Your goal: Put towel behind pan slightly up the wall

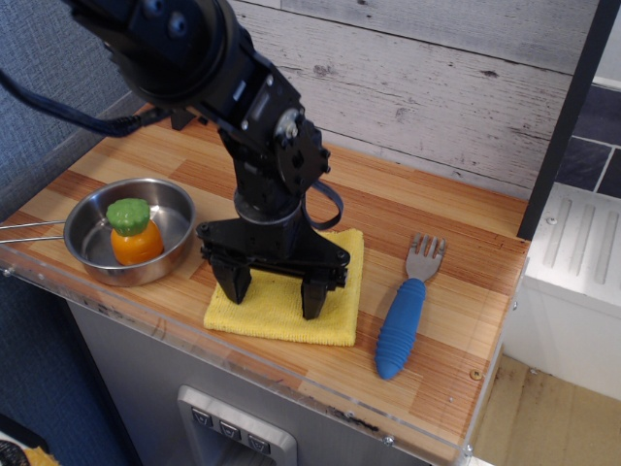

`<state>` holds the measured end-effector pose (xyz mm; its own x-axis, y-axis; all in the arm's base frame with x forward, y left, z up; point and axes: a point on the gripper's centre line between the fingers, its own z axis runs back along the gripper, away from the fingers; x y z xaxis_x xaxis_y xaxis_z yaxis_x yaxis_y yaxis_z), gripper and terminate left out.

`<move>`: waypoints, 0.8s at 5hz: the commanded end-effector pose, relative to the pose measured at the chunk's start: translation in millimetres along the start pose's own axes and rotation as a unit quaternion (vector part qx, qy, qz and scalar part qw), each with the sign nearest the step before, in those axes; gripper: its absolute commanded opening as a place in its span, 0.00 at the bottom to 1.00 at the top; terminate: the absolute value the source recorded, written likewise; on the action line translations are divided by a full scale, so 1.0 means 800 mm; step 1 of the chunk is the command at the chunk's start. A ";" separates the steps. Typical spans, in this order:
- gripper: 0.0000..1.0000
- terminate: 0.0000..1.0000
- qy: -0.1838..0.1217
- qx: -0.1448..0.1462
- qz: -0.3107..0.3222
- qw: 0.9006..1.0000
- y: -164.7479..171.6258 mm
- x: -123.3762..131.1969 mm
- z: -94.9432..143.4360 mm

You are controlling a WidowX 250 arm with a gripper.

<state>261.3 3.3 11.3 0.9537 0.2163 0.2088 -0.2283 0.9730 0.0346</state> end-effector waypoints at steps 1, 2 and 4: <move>1.00 0.00 -0.011 0.008 0.009 1.000 0.002 0.013 -0.003; 1.00 0.00 -0.019 0.012 0.020 1.000 0.013 0.028 0.001; 1.00 0.00 -0.022 0.020 0.048 0.998 0.043 0.080 -0.001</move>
<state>311.2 48.1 14.0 0.9259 0.3082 0.2184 -0.3271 0.9433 0.0560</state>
